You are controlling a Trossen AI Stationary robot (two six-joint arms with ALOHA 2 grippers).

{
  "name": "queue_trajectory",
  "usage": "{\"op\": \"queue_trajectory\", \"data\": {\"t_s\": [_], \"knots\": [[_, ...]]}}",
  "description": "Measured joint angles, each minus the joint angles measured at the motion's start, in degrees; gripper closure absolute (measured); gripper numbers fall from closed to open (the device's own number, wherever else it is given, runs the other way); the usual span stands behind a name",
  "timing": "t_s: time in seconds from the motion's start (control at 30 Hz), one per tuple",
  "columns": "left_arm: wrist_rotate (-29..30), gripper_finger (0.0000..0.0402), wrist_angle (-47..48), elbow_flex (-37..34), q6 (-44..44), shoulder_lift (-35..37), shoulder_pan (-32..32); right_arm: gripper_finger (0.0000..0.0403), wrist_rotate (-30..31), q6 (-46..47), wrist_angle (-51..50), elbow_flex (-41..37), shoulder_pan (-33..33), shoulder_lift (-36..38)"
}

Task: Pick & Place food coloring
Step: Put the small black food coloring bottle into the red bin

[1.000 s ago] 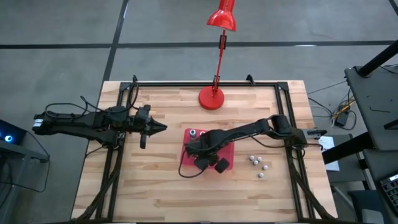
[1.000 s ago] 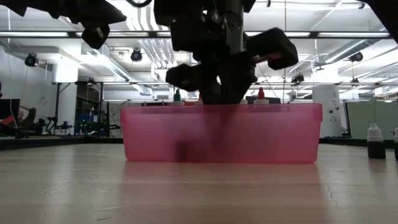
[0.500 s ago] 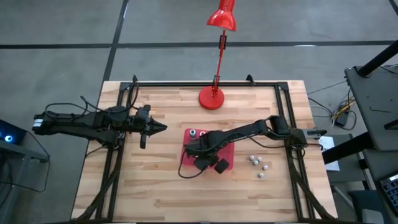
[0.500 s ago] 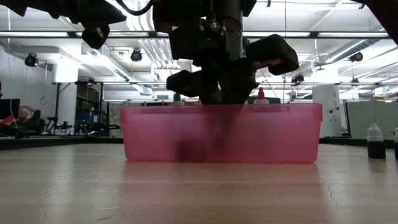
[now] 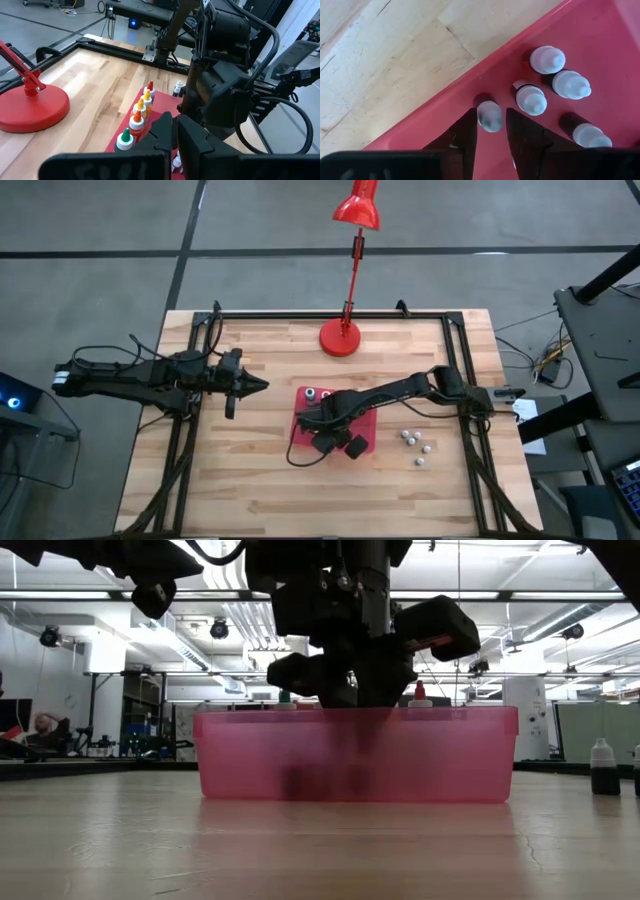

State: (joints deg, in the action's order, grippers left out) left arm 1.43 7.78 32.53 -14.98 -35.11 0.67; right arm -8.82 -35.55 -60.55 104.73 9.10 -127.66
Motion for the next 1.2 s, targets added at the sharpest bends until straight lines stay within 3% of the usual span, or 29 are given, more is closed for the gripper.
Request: {"op": "queue_trajectory", "data": {"t_s": [0.37, 1.2], "knots": [[0.0, 0.0402, 0.0, 0.0, 0.0, 0.0, 0.0, 0.0316, 0.0, 0.0, 0.0, 0.0, 0.0, 0.0], [0.0, 0.0402, 0.0, 0.0, 0.0, 0.0, 0.0, 0.0259, -0.2, 6.2, -1.0, 0.0, 0.0, 2.2]]}}
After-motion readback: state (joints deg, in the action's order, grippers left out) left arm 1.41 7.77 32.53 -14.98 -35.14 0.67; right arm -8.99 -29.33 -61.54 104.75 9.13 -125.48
